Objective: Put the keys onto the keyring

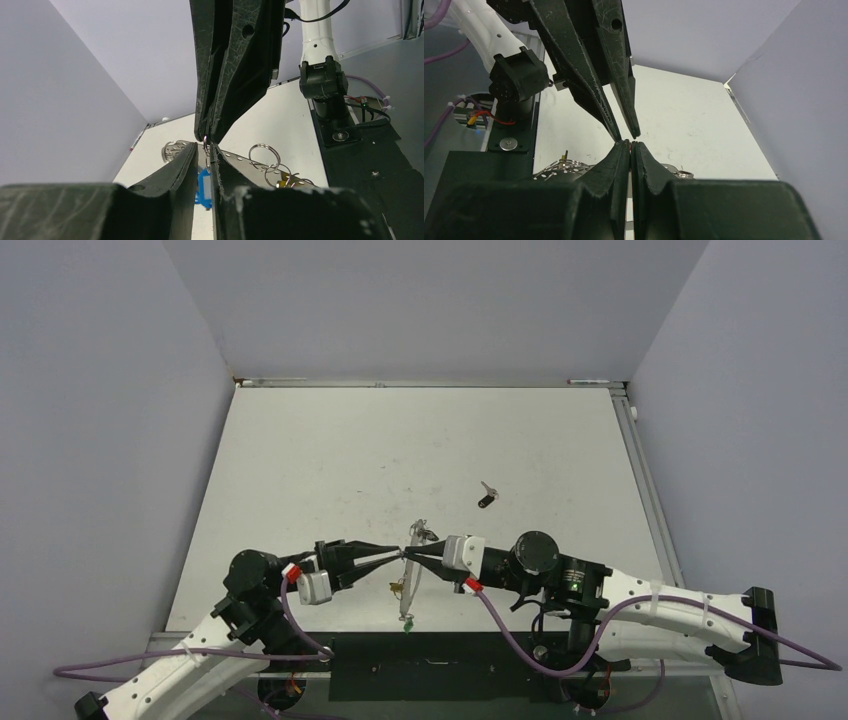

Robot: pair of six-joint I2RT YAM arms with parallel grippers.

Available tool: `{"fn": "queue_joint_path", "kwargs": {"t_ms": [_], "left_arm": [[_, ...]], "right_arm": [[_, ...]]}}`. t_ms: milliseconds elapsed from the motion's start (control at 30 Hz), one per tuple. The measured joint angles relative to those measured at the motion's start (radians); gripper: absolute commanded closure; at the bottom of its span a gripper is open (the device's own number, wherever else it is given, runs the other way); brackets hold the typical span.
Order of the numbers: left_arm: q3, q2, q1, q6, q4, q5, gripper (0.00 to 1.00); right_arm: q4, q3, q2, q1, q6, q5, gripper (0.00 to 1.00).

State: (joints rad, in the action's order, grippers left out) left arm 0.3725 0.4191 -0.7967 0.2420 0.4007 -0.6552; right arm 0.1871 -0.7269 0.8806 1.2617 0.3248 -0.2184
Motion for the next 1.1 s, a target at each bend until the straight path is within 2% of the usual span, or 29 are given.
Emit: {"fn": "queue_joint_path", "kwargs": {"t_ms": [133,267,333,400,600,900,1100], "left_arm": [[0.0,0.009,0.0,0.0,-0.001,-0.017,0.93],[0.0,0.012,0.0,0.009,-0.01,-0.021,0.76],[0.0,0.011,0.0,0.011,-0.018,-0.021,0.75],[0.0,0.009,0.0,0.01,-0.026,-0.019,0.84],[0.0,0.008,0.0,0.013,-0.027,-0.014,1.0],[0.0,0.008,0.0,0.014,-0.015,-0.007,1.0],[0.0,0.006,0.002,0.004,0.015,0.0,0.99]], "right_arm": [[0.009,0.0,0.002,0.0,0.0,-0.008,0.95],[0.018,0.0,0.011,-0.001,0.0,-0.009,0.95],[0.021,0.0,0.015,-0.005,0.0,-0.012,0.95],[0.023,-0.002,0.015,-0.005,0.0,-0.017,0.95],[0.037,-0.002,0.015,-0.005,0.0,-0.035,0.95],[0.058,-0.002,0.016,-0.006,-0.002,-0.045,0.95],[0.136,0.021,0.015,-0.02,-0.007,-0.061,0.95]]}}
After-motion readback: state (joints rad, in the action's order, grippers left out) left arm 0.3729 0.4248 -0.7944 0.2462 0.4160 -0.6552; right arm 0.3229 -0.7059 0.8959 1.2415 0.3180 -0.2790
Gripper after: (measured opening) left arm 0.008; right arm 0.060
